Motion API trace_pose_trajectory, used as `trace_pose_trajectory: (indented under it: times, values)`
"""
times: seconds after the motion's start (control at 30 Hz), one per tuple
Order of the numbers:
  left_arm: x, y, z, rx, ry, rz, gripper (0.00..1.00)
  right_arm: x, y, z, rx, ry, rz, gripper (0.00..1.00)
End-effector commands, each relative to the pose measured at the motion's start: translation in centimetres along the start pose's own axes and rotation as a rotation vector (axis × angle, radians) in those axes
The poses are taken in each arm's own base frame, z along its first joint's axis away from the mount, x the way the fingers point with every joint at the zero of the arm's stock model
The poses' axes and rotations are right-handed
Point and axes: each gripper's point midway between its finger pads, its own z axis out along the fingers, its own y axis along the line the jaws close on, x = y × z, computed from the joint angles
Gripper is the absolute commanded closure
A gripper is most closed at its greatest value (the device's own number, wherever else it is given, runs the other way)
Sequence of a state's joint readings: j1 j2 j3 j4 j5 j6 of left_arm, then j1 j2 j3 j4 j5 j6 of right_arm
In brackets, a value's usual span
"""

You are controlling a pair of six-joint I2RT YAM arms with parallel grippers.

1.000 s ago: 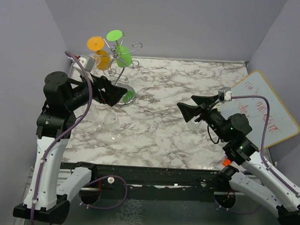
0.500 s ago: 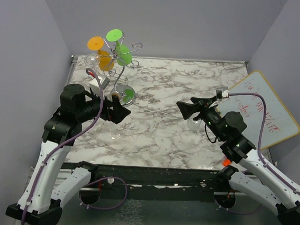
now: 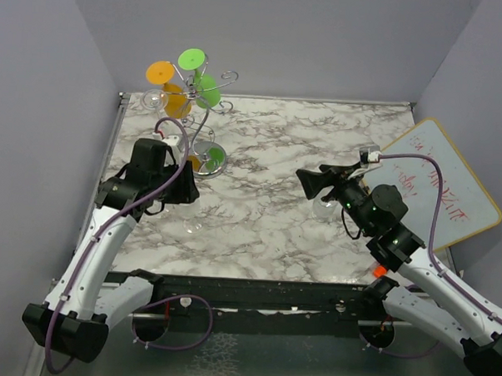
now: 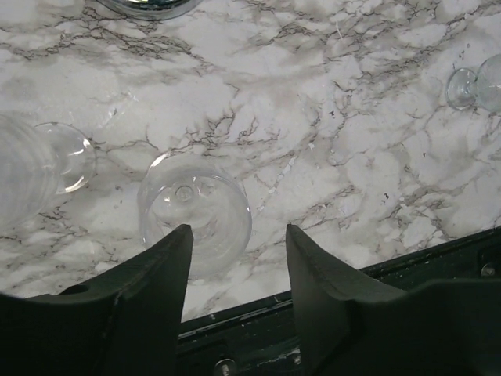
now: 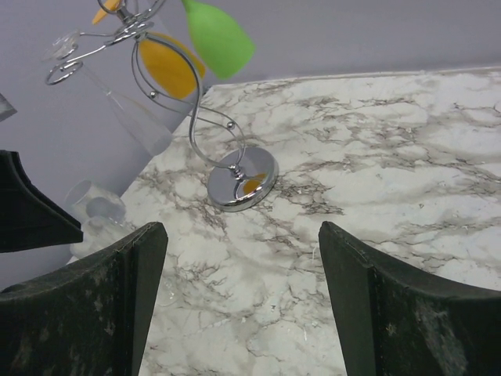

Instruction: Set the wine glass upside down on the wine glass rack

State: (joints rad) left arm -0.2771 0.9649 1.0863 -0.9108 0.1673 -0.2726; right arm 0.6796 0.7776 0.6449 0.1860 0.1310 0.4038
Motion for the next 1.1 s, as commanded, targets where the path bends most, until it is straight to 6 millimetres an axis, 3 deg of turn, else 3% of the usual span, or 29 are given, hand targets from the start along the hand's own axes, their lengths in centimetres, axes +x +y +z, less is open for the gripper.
trace_pose_trajectory:
  times: [0.0,0.23,0.5,0.77,0.87,1.07]
  values:
    - [0.8,0.4,1.1,-0.01,0.033,-0.008,0.51,0.1,-0.5,-0.1,0.023,-0.012,0.0,0.17]
    - [1.3,0.3,2.4,0.002,0.074,-0.029,0.52,0.5,-0.8,-0.1,0.034,-0.001,0.003,0.17]
    - [1.7,-0.3,3.8,0.04,0.121,-0.045,0.71,1.9,-0.9,0.8,0.077,0.086,0.067,0.24]
    - [2.3,-0.7,5.2,0.025,0.174,-0.022,0.89,5.3,0.1,2.5,0.089,0.286,0.168,0.26]
    - [2.2,-1.3,5.2,0.038,0.176,-0.008,0.99,5.6,0.4,2.7,0.089,0.289,0.218,0.26]
    - [0.3,-3.4,3.8,0.104,0.111,-0.007,1.0,5.5,0.9,2.8,0.098,0.312,0.281,0.26]
